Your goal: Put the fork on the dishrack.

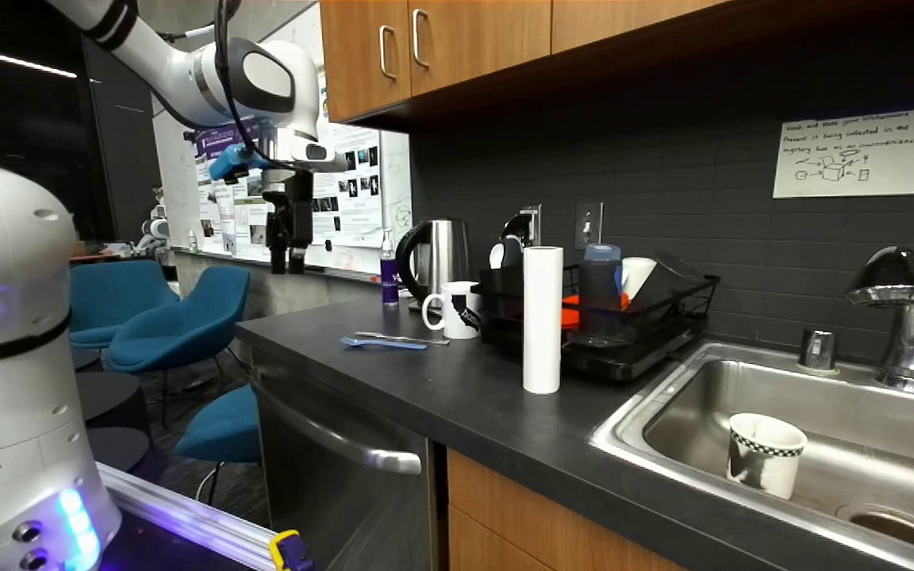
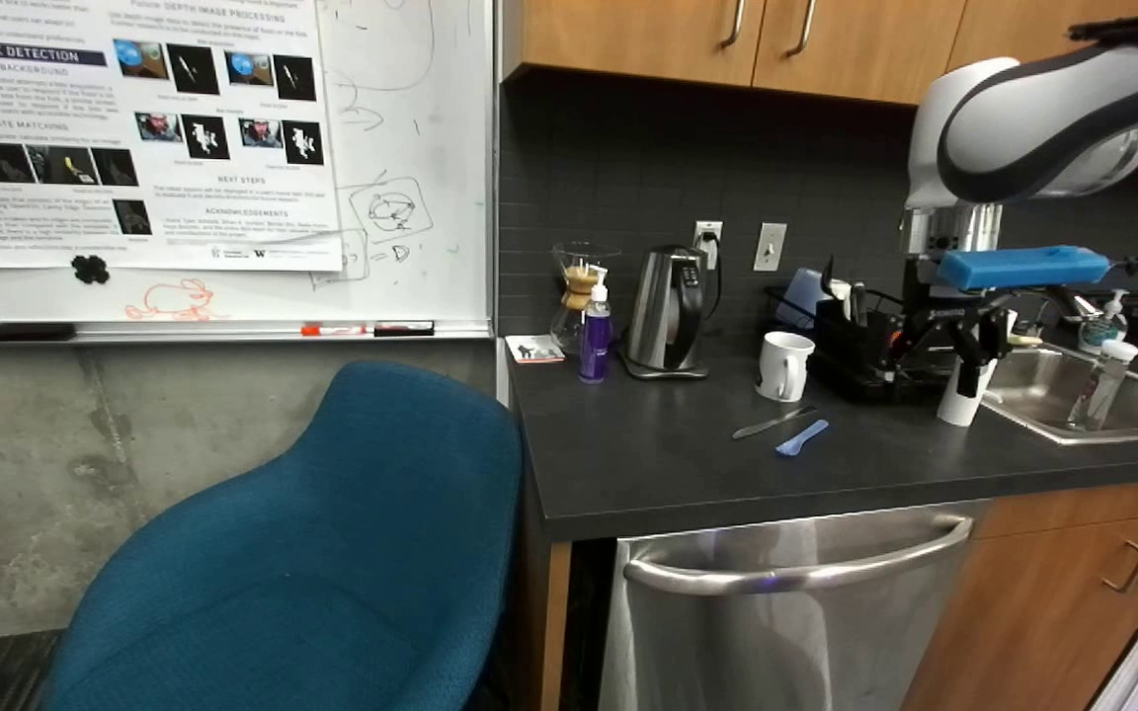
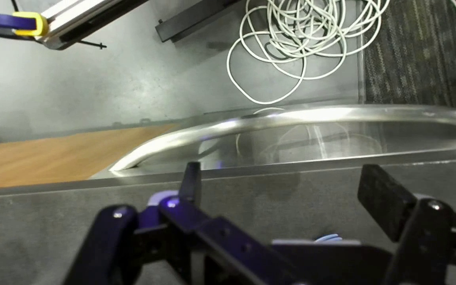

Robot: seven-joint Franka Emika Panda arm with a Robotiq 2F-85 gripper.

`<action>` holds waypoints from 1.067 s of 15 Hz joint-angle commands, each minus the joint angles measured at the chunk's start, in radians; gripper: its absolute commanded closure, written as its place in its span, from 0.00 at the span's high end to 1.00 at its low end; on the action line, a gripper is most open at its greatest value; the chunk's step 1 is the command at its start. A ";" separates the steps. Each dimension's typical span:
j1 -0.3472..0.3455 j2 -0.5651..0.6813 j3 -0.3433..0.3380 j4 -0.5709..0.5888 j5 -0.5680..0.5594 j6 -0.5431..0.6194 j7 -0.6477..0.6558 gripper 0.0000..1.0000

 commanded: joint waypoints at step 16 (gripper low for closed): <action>-0.049 0.167 -0.002 0.035 0.095 0.222 0.651 1.00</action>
